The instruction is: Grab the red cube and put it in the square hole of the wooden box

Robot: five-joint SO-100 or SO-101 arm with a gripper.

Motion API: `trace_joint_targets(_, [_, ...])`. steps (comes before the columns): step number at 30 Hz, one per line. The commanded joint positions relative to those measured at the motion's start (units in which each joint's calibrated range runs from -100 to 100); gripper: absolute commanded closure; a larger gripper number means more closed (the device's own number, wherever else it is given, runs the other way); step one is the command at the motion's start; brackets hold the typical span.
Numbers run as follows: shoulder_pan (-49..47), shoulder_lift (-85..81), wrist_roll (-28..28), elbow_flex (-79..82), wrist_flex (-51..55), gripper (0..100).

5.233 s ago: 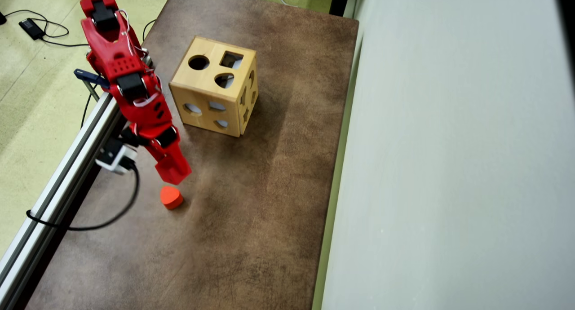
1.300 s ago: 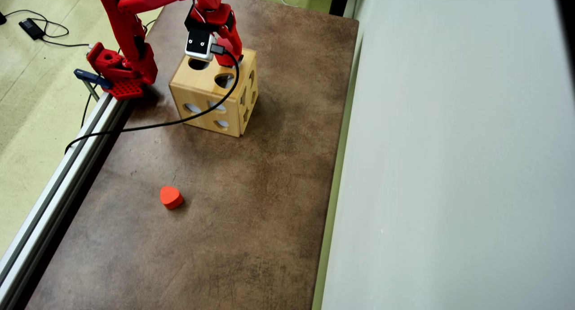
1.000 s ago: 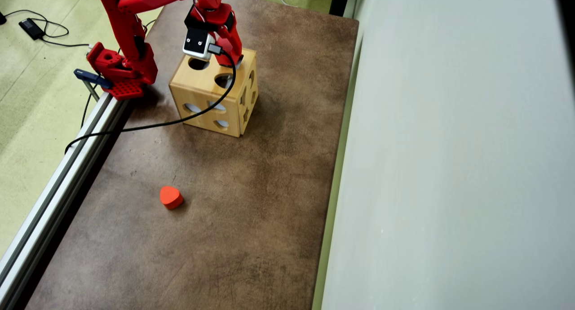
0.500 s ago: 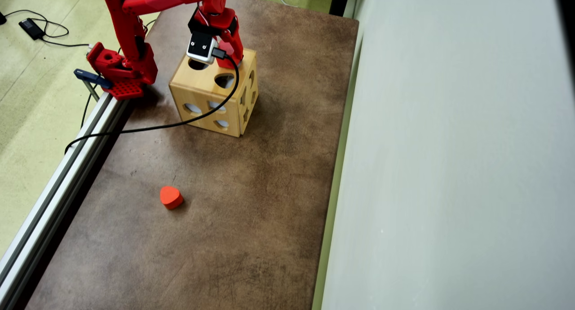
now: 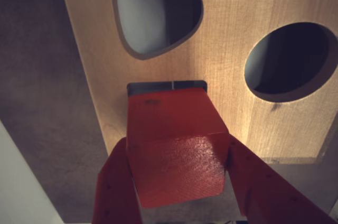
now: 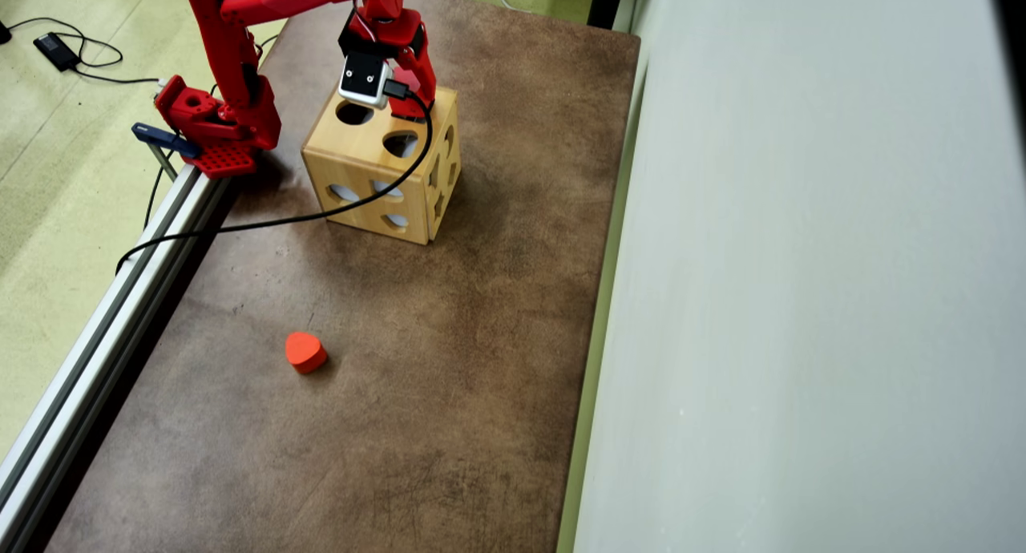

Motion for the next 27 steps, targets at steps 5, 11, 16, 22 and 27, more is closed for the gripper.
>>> trace_joint_targets(5, [0.35,0.31,-0.15,-1.61,-0.47,98])
trace_joint_targets(11, [0.35,1.15,-0.1,-1.52,-0.23,98])
trace_joint_targets(16, [0.35,1.92,-0.1,-1.52,-0.15,98])
trace_joint_targets(22, [0.27,2.0,0.15,-1.43,0.01,98])
trace_joint_targets(27, [0.27,9.99,0.34,-1.34,0.09,98])
